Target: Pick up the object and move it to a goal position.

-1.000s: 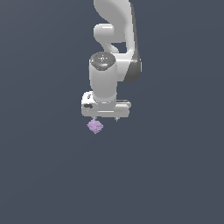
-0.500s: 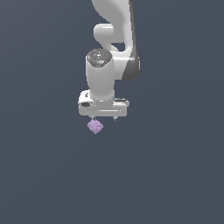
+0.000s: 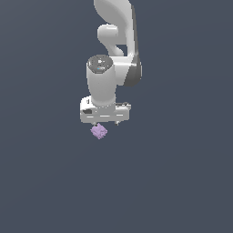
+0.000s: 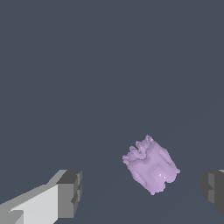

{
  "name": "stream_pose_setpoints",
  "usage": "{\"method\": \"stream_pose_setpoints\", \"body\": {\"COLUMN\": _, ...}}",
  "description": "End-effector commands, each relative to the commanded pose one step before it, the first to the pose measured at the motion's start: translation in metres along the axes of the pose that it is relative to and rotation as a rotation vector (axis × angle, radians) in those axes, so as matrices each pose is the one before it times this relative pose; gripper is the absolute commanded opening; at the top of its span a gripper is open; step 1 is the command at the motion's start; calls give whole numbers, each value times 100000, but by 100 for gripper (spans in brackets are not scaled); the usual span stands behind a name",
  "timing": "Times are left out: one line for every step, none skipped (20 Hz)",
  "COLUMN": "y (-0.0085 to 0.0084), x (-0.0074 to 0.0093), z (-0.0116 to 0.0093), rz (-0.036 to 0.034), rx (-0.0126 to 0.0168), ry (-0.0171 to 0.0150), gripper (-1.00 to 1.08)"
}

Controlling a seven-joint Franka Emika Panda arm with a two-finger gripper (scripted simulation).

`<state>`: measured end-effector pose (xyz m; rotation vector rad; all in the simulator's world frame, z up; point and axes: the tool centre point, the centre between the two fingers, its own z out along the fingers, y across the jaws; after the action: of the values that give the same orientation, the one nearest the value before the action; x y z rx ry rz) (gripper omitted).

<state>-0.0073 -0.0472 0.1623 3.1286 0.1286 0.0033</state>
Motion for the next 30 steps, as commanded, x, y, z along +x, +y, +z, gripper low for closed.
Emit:
{"method": "stream_pose_setpoints", "body": {"y": 393, "x": -258, "z": 522, "rz": -4501, "rx": -60, "ry": -88, "gripper": 100}}
{"method": "stream_pose_setpoints", "body": {"y": 166, "x": -125, "z": 234, "rz": -2076, "rx": -19, "ry": -30, "gripper": 100}}
{"method": "stream_pose_setpoints", "body": {"y": 170, "x": -137, "z": 247, "rz": -2202, "rx": -16, "ry": -31, "gripper": 100}}
{"method": "stream_pose_setpoints", "body": {"y": 174, "x": -150, "z": 260, "rz": -2329, "rx": -12, "ry": -31, "gripper": 100}}
{"method": "stream_pose_setpoints", "body": {"y": 174, "x": -162, "z": 269, "rz": -2424, "rx": -7, "ry": -30, "gripper": 100}}
{"method": "stream_pose_setpoints", "body": {"y": 167, "x": -168, "z": 268, "rz": -2432, "rx": -1, "ry": -27, "gripper": 100}}
{"method": "stream_pose_setpoints", "body": {"y": 160, "x": -173, "z": 266, "rz": -2434, "rx": 4, "ry": -25, "gripper": 100}}
{"method": "stream_pose_setpoints", "body": {"y": 153, "x": -178, "z": 265, "rz": -2435, "rx": 9, "ry": -21, "gripper": 100}}
{"method": "stream_pose_setpoints", "body": {"y": 145, "x": -182, "z": 263, "rz": -2438, "rx": 14, "ry": -18, "gripper": 100}}
{"method": "stream_pose_setpoints", "body": {"y": 138, "x": -187, "z": 262, "rz": -2439, "rx": 19, "ry": -14, "gripper": 100}}
{"method": "stream_pose_setpoints", "body": {"y": 130, "x": -191, "z": 260, "rz": -2440, "rx": 23, "ry": -10, "gripper": 100}}
{"method": "stream_pose_setpoints", "body": {"y": 122, "x": -194, "z": 259, "rz": -2443, "rx": 27, "ry": -6, "gripper": 100}}
{"method": "stream_pose_setpoints", "body": {"y": 114, "x": -198, "z": 257, "rz": -2444, "rx": 31, "ry": -1, "gripper": 100}}
{"method": "stream_pose_setpoints", "body": {"y": 106, "x": -200, "z": 255, "rz": -2446, "rx": 35, "ry": 4, "gripper": 100}}
{"method": "stream_pose_setpoints", "body": {"y": 98, "x": -203, "z": 254, "rz": -2447, "rx": 39, "ry": 9, "gripper": 100}}
{"method": "stream_pose_setpoints", "body": {"y": 90, "x": -206, "z": 252, "rz": -2448, "rx": 42, "ry": 14, "gripper": 100}}
{"method": "stream_pose_setpoints", "body": {"y": 81, "x": -208, "z": 250, "rz": -2451, "rx": 45, "ry": 20, "gripper": 100}}
{"method": "stream_pose_setpoints", "body": {"y": 73, "x": -210, "z": 248, "rz": -2451, "rx": 48, "ry": 25, "gripper": 100}}
{"method": "stream_pose_setpoints", "body": {"y": 64, "x": -210, "z": 245, "rz": -2440, "rx": 50, "ry": 31, "gripper": 100}}
{"method": "stream_pose_setpoints", "body": {"y": 54, "x": -202, "z": 233, "rz": -2336, "rx": 50, "ry": 35, "gripper": 100}}
{"method": "stream_pose_setpoints", "body": {"y": 44, "x": -192, "z": 219, "rz": -2211, "rx": 49, "ry": 39, "gripper": 100}}
{"method": "stream_pose_setpoints", "body": {"y": 35, "x": -181, "z": 205, "rz": -2086, "rx": 47, "ry": 41, "gripper": 100}}
{"method": "stream_pose_setpoints", "body": {"y": 27, "x": -171, "z": 191, "rz": -1959, "rx": 45, "ry": 43, "gripper": 100}}
{"method": "stream_pose_setpoints", "body": {"y": 21, "x": -160, "z": 178, "rz": -1834, "rx": 43, "ry": 44, "gripper": 100}}
{"method": "stream_pose_setpoints", "body": {"y": 15, "x": -149, "z": 165, "rz": -1707, "rx": 40, "ry": 44, "gripper": 100}}
{"method": "stream_pose_setpoints", "body": {"y": 11, "x": -138, "z": 151, "rz": -1581, "rx": 37, "ry": 44, "gripper": 100}}
{"method": "stream_pose_setpoints", "body": {"y": 7, "x": -126, "z": 139, "rz": -1456, "rx": 35, "ry": 43, "gripper": 100}}
{"method": "stream_pose_setpoints", "body": {"y": 3, "x": -115, "z": 126, "rz": -1329, "rx": 32, "ry": 41, "gripper": 100}}
{"method": "stream_pose_setpoints", "body": {"y": 1, "x": -104, "z": 113, "rz": -1203, "rx": 29, "ry": 39, "gripper": 100}}
{"method": "stream_pose_setpoints", "body": {"y": -1, "x": -92, "z": 101, "rz": -1078, "rx": 25, "ry": 37, "gripper": 100}}
